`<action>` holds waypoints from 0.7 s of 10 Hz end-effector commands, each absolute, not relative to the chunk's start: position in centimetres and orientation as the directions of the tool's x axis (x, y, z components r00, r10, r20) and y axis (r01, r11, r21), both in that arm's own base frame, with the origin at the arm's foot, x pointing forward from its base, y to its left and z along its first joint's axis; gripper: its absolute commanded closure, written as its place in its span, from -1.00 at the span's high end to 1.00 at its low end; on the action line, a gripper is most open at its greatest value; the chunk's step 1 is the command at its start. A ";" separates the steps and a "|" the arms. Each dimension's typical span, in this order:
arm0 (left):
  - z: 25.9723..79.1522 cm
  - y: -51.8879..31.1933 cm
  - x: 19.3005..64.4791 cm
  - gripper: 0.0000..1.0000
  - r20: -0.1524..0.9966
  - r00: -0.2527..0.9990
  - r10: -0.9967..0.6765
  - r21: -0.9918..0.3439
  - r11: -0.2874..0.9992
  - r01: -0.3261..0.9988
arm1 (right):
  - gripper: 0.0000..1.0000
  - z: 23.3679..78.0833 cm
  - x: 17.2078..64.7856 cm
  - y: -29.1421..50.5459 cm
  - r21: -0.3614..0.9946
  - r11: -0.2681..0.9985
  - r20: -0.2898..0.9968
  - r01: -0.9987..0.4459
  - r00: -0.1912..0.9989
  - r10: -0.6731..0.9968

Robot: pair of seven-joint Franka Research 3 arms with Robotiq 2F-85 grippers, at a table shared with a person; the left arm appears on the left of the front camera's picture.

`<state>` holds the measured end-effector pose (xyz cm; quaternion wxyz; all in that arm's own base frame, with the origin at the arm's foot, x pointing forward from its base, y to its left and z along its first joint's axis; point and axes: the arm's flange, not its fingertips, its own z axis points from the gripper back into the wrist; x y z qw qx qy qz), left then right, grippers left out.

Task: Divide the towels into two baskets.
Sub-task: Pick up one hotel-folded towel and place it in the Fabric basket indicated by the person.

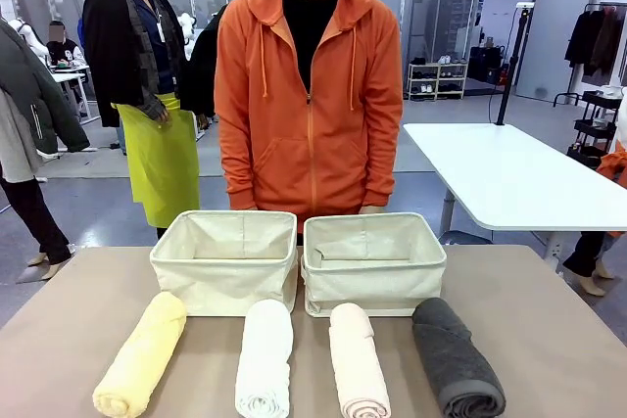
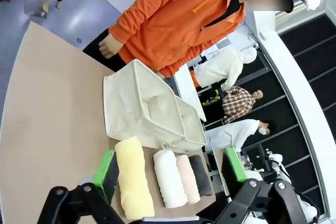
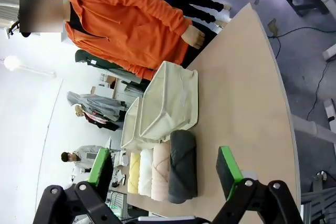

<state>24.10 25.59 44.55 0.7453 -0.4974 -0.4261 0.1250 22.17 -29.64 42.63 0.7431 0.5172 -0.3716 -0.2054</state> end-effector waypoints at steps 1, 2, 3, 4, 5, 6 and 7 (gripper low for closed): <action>44.5 25.7 24.1 1.00 0.509 0.603 0.614 -0.851 0.464 0.246 | 1.00 42.8 22.1 -29.7 0.922 0.377 0.345 -0.090 0.636 -0.691; 44.5 25.7 24.1 1.00 0.509 0.603 0.614 -0.851 0.464 0.246 | 1.00 42.8 22.1 -29.7 0.922 0.377 0.345 -0.090 0.636 -0.691; 44.5 25.7 24.1 1.00 0.509 0.603 0.614 -0.851 0.464 0.246 | 1.00 42.8 22.1 -29.7 0.922 0.377 0.345 -0.090 0.636 -0.691; 44.5 25.7 24.1 1.00 0.509 0.603 0.614 -0.851 0.464 0.246 | 1.00 42.8 22.1 -29.7 0.922 0.377 0.345 -0.090 0.636 -0.691; 44.5 25.7 24.1 1.00 0.509 0.603 0.614 -0.851 0.464 0.246 | 1.00 42.8 22.1 -29.7 0.922 0.377 0.345 -0.090 0.636 -0.691; 44.5 25.7 24.1 1.00 0.509 0.603 0.614 -0.851 0.464 0.246 | 1.00 42.8 22.1 -29.7 0.922 0.377 0.345 -0.090 0.636 -0.691; 44.5 25.7 24.1 1.00 0.509 0.603 0.614 -0.851 0.464 0.246 | 1.00 42.8 22.1 -29.7 0.922 0.377 0.345 -0.090 0.636 -0.691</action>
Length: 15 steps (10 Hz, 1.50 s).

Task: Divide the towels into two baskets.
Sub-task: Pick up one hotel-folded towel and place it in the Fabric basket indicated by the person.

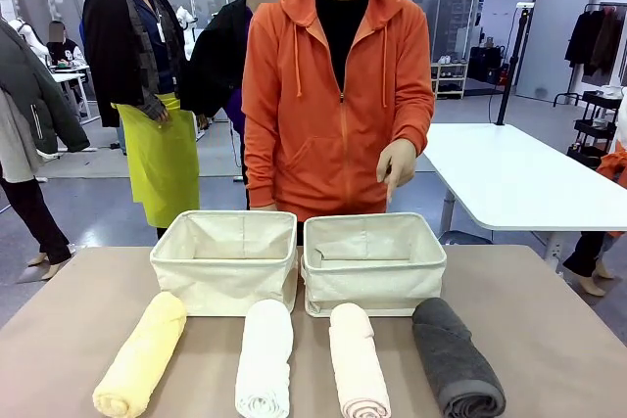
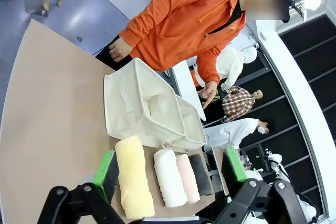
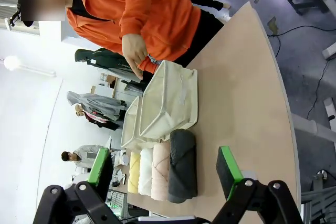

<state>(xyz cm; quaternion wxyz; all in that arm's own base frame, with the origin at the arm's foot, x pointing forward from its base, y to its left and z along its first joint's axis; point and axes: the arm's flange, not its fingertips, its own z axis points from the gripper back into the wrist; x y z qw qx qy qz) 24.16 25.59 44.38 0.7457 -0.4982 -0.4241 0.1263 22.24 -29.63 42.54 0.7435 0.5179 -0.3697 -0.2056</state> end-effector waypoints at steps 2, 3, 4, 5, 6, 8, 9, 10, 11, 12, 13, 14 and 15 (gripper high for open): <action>44.5 25.7 24.1 1.00 0.509 0.603 0.614 -0.851 0.464 0.246 | 1.00 42.8 22.1 -29.7 0.922 0.377 0.345 -0.090 0.636 -0.691; 44.5 25.7 24.1 1.00 0.509 0.603 0.614 -0.851 0.464 0.246 | 1.00 42.8 22.1 -29.7 0.922 0.377 0.345 -0.090 0.636 -0.691; 44.5 25.7 24.1 1.00 0.509 0.603 0.614 -0.851 0.464 0.246 | 1.00 42.8 22.1 -29.7 0.922 0.377 0.345 -0.090 0.636 -0.691; 44.5 25.7 24.1 1.00 0.509 0.603 0.614 -0.851 0.464 0.246 | 1.00 42.5 22.2 -29.6 0.922 0.379 0.337 -0.077 0.642 -0.689; 44.5 25.7 24.1 1.00 0.509 0.603 0.614 -0.851 0.464 0.246 | 1.00 43.5 21.9 -29.8 0.916 0.393 0.353 -0.086 0.639 -0.683; 44.5 25.7 24.1 1.00 0.509 0.603 0.614 -0.851 0.464 0.246 | 1.00 46.1 22.8 -27.4 0.868 0.482 0.411 -0.119 0.716 -0.564; 44.5 25.7 24.1 1.00 0.509 0.603 0.614 -0.851 0.464 0.246 | 1.00 47.2 24.1 -24.7 0.824 0.551 0.434 -0.130 0.770 -0.468; 44.5 25.7 24.1 1.00 0.509 0.603 0.614 -0.851 0.464 0.246 | 1.00 48.0 25.7 -21.7 0.796 0.588 0.430 -0.147 0.821 -0.376; 44.5 25.7 24.1 1.00 0.509 0.603 0.614 -0.851 0.464 0.246 | 1.00 48.6 27.6 -18.4 0.770 0.618 0.418 -0.157 0.856 -0.304; 44.5 25.7 24.1 1.00 0.509 0.603 0.614 -0.851 0.464 0.246 | 1.00 48.8 29.1 -15.0 0.720 0.674 0.405 -0.166 0.889 -0.213; 44.5 25.7 24.1 1.00 0.509 0.603 0.614 -0.851 0.464 0.246 | 1.00 48.9 30.5 -11.4 0.665 0.724 0.396 -0.186 0.909 -0.130; 44.5 25.7 24.1 1.00 0.509 0.603 0.614 -0.851 0.464 0.246 | 1.00 48.7 31.2 -8.4 0.628 0.751 0.380 -0.203 0.922 -0.069; 44.5 25.7 24.1 1.00 0.509 0.603 0.614 -0.851 0.464 0.246 | 1.00 48.2 31.7 -5.7 0.600 0.771 0.354 -0.213 0.935 -0.018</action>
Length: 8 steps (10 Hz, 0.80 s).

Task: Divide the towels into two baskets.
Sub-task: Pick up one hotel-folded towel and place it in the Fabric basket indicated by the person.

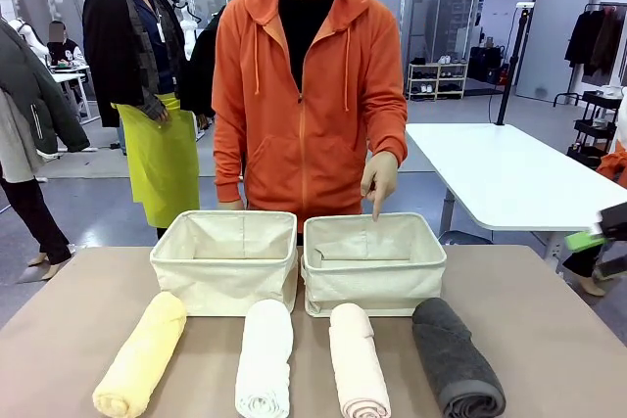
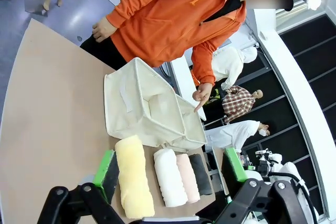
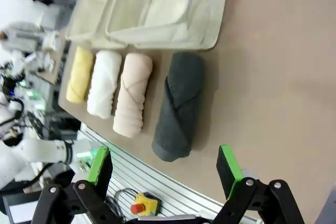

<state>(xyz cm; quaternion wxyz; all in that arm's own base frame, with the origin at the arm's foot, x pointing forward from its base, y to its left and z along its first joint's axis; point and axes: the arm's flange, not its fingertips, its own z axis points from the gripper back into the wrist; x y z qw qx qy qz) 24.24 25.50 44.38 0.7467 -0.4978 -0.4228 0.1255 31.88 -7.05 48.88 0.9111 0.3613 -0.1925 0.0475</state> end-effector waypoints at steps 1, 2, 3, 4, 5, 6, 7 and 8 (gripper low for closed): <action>44.5 25.7 24.1 1.00 0.509 0.603 0.614 -0.851 0.464 0.246 | 1.00 47.3 32.0 -3.3 0.557 0.804 0.331 -0.210 0.944 0.017; 44.5 25.7 24.1 1.00 0.509 0.603 0.614 -0.851 0.464 0.246 | 1.00 46.1 32.2 -1.0 0.511 0.833 0.316 -0.211 0.948 0.047; 44.5 25.7 24.1 1.00 0.509 0.603 0.614 -0.851 0.464 0.246 | 1.00 45.0 32.5 0.7 0.487 0.852 0.296 -0.192 0.954 0.046; 44.5 25.7 24.1 1.00 0.509 0.603 0.614 -0.851 0.464 0.246 | 1.00 43.9 32.7 2.3 0.444 0.875 0.286 -0.191 0.956 0.063; 44.5 25.7 24.1 1.00 0.509 0.603 0.614 -0.851 0.464 0.246 | 1.00 42.7 33.0 3.6 0.417 0.891 0.264 -0.179 0.962 0.070; 44.5 25.7 24.1 1.00 0.509 0.603 0.614 -0.851 0.464 0.246 | 1.00 41.6 33.2 5.1 0.389 0.909 0.247 -0.152 0.967 0.056; 44.5 25.7 24.1 1.00 0.509 0.603 0.614 -0.851 0.464 0.246 | 1.00 40.7 33.3 6.2 0.367 0.918 0.237 -0.147 0.970 0.060; 44.5 25.7 24.1 1.00 0.509 0.603 0.614 -0.851 0.464 0.246 | 1.00 39.7 33.4 7.1 0.343 0.929 0.224 -0.136 0.973 0.060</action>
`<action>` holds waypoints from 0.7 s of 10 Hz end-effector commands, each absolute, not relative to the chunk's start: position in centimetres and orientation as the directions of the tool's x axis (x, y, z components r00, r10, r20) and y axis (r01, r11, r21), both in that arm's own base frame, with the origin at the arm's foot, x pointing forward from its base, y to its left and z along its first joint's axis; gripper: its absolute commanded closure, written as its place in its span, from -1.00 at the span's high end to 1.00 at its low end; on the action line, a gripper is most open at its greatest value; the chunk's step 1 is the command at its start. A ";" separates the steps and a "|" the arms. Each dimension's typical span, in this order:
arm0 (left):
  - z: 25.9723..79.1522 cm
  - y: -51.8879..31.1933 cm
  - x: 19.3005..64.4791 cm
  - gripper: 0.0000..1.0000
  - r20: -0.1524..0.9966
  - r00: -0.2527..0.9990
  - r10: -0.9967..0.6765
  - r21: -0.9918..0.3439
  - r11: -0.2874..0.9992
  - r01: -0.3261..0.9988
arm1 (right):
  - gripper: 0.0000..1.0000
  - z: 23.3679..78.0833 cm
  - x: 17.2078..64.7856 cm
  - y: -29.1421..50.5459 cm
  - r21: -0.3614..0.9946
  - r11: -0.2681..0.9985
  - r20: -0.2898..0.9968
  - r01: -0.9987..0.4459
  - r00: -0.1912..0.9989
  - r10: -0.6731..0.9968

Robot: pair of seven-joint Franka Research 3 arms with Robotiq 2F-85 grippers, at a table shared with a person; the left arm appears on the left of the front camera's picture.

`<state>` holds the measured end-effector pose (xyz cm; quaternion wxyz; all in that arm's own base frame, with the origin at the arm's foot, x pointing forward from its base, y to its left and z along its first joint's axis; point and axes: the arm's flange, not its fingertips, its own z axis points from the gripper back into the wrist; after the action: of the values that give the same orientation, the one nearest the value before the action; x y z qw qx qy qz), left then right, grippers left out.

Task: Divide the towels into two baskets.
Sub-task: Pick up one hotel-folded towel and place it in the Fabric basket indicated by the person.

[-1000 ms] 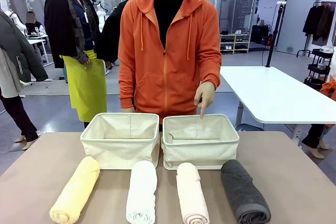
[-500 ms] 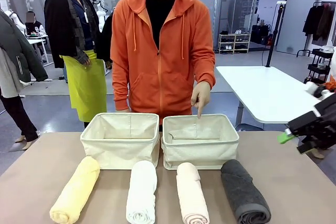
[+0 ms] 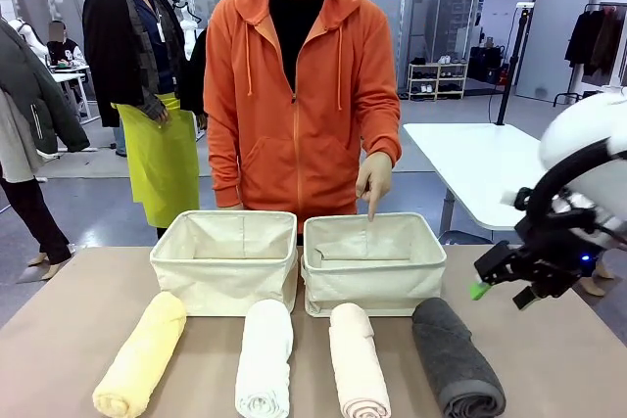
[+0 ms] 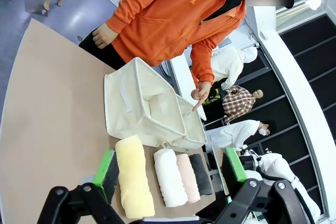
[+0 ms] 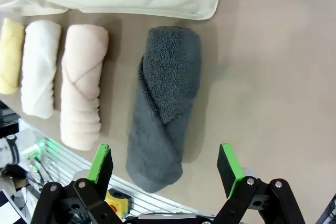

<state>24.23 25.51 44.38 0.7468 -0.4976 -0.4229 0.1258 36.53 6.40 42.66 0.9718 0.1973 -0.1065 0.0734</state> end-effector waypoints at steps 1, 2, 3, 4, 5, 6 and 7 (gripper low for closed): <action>44.5 25.7 24.1 1.00 0.509 0.603 0.614 -0.851 0.464 0.246 | 1.00 38.8 33.5 7.9 0.316 0.941 0.221 -0.125 0.974 0.055; 44.5 25.7 24.1 1.00 0.509 0.603 0.614 -0.851 0.464 0.246 | 1.00 37.9 33.7 8.8 0.319 0.941 0.219 -0.117 0.975 0.047; 44.5 25.7 24.1 1.00 0.509 0.603 0.614 -0.851 0.464 0.246 | 1.00 37.1 33.7 9.5 0.318 0.941 0.216 -0.112 0.975 0.043; 44.5 25.7 24.1 1.00 0.509 0.603 0.614 -0.851 0.464 0.246 | 1.00 36.2 33.5 10.1 0.313 0.943 0.207 -0.113 0.977 0.048; 44.5 25.7 24.1 1.00 0.509 0.603 0.614 -0.851 0.464 0.246 | 1.00 35.4 33.4 10.6 0.307 0.946 0.204 -0.108 0.978 0.045; 44.5 25.7 24.1 1.00 0.509 0.603 0.614 -0.851 0.464 0.246 | 1.00 34.6 33.3 11.1 0.297 0.949 0.194 -0.108 0.980 0.051; 44.5 25.7 24.1 1.00 0.509 0.603 0.614 -0.851 0.464 0.246 | 1.00 33.9 33.3 11.4 0.280 0.954 0.189 -0.110 0.980 0.058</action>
<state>24.23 25.51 44.38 0.7469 -0.4975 -0.4229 0.1258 37.40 12.28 36.79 0.9819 0.1592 -0.0839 0.0586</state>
